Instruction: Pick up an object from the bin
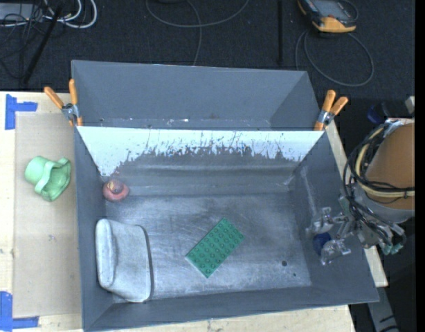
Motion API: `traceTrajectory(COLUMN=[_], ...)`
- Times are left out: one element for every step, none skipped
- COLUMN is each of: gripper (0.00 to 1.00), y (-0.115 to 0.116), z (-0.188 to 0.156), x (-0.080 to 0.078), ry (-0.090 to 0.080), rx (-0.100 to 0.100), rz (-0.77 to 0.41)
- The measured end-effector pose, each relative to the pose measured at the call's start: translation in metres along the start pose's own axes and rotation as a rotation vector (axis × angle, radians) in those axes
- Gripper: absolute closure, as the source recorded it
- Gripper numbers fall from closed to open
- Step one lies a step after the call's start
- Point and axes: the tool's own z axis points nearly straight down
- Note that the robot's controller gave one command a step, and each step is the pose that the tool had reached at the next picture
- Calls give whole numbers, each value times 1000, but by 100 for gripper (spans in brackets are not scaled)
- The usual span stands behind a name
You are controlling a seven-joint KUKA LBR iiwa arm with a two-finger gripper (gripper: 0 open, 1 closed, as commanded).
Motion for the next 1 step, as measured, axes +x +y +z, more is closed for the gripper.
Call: traceTrajectory(gripper=[100], y=[0], z=[-38], x=[5], ry=[4], rx=[-2], rz=[8])
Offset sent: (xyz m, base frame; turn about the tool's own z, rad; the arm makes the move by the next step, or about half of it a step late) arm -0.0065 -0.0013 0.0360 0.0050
